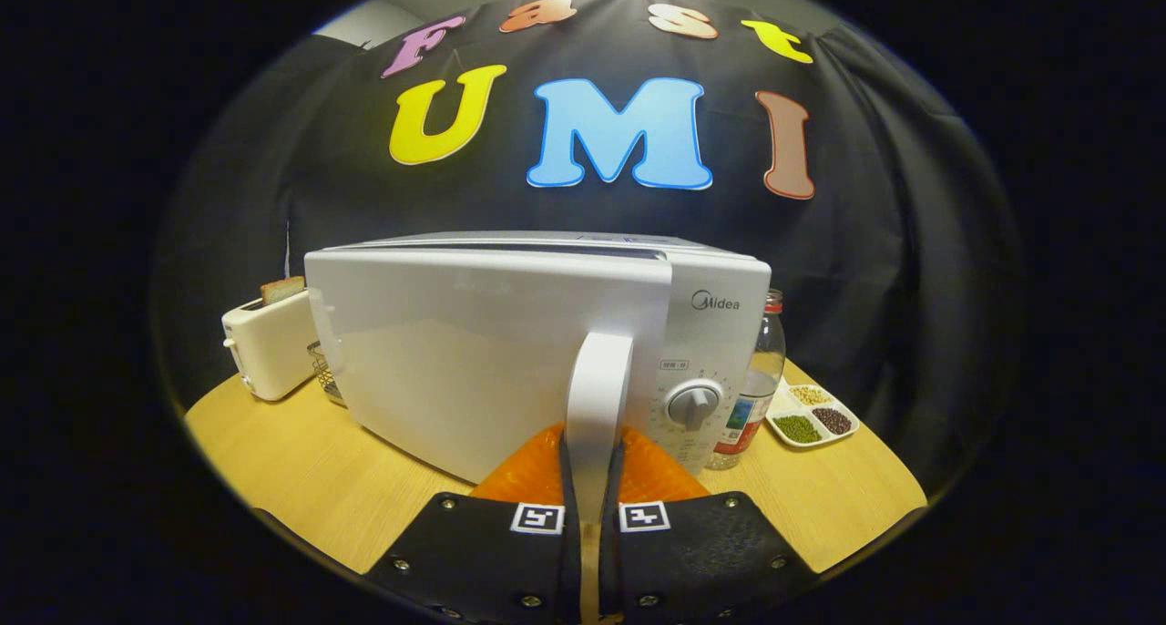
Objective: Open the microwave, put the food inside, and close the microwave door.
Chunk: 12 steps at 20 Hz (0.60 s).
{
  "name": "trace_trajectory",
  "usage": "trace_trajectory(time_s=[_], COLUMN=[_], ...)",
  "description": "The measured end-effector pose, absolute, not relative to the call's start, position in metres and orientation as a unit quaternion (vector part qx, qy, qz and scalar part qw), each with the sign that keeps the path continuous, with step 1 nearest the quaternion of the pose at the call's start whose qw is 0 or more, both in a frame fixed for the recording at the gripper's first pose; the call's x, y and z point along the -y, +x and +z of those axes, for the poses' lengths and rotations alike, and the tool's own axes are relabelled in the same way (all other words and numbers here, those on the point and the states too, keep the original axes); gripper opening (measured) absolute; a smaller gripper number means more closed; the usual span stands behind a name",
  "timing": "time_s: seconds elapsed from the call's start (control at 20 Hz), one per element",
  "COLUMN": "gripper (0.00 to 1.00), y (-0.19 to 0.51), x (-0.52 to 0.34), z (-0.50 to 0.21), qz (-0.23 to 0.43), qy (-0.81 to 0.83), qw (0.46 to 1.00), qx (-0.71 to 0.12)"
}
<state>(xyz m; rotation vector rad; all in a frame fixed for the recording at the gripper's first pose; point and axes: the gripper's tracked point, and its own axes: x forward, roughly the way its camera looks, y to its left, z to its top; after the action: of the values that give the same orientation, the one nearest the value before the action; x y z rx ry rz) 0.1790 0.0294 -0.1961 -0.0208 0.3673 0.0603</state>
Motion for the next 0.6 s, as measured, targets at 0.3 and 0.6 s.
trace_trajectory(time_s=[0.3, 0.6], gripper=[0.09, 0.16], y=[0.127, 0.078], x=[-0.056, -0.093], z=[-0.191, -0.188], qz=[0.056, 0.095], qy=[-0.010, -0.017], qw=[0.979, 0.974], qx=[-0.196, -0.206])
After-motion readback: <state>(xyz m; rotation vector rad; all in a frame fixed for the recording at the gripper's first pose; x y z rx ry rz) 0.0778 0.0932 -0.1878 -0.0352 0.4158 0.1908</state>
